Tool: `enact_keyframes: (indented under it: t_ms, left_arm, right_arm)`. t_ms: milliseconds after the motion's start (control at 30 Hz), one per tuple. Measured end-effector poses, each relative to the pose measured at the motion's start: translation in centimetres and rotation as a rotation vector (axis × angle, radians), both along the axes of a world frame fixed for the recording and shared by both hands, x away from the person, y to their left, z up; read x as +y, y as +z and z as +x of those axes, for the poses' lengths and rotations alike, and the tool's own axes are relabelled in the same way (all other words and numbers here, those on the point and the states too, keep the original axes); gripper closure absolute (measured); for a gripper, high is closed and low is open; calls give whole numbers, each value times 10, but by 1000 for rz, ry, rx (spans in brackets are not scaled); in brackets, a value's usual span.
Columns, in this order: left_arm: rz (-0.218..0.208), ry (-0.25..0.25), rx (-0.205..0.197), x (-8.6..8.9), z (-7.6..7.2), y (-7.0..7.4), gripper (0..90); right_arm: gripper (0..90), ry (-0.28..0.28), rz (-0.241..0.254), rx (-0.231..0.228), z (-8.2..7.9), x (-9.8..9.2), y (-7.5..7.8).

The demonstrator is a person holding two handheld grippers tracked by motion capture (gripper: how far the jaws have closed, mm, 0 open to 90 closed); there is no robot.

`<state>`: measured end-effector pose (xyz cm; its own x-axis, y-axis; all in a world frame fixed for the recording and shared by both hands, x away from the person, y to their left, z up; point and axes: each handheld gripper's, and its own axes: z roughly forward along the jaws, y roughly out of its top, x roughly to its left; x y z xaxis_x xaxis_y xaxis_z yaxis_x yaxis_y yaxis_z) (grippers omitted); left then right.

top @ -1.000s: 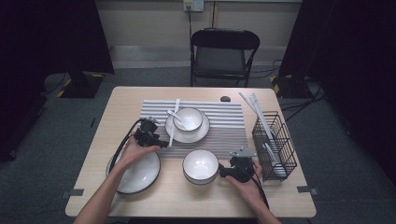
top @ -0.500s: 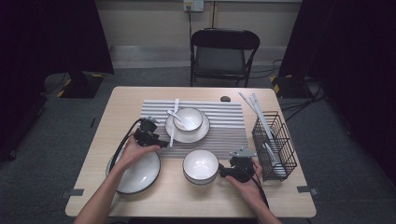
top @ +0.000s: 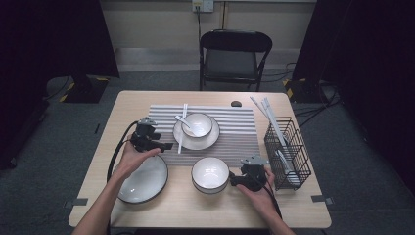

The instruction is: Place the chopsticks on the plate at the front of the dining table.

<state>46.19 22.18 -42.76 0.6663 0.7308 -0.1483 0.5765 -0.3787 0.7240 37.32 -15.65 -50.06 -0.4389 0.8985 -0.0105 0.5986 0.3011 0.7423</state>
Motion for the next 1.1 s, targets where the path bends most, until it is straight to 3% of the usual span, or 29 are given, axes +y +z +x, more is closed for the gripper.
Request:
enact_keyframes:
  t_ms: [67, 133, 233, 467, 567, 633, 700, 800, 1100]
  left_arm:
    - [9, -2, -13, 1, -5, 4, 250]
    - [22, -10, -51, 4, -11, 8, 247]
    - [-12, -3, -65, 9, -18, 10, 238]
    - [-21, 14, -97, 21, -32, 14, 223]
    - [-72, 20, -127, 29, -40, 15, 218]
    - [-55, 16, -119, 32, -44, 13, 205]
    - [-28, 28, -155, 35, -51, 12, 214]
    - [-36, 34, -143, 43, -57, 8, 205]
    - [2, 78, -129, 70, -73, 1, 209]
  right_arm:
    - [203, 0, 0, 0, 0, 0, 0]
    - [204, 0, 0, 0, 0, 0, 0]
    - [204, 0, 0, 0, 0, 0, 0]
    - [204, 0, -1, 0, 0, 0, 0]
    - [203, 1, -1, 0, 0, 0, 0]
    - [203, 0, -1, 0, 0, 0, 0]
    - [203, 0, -1, 0, 0, 0, 0]
    - [203, 1, -1, -1, 0, 0, 0]
    - [203, 2, 0, 0, 0, 0, 0]
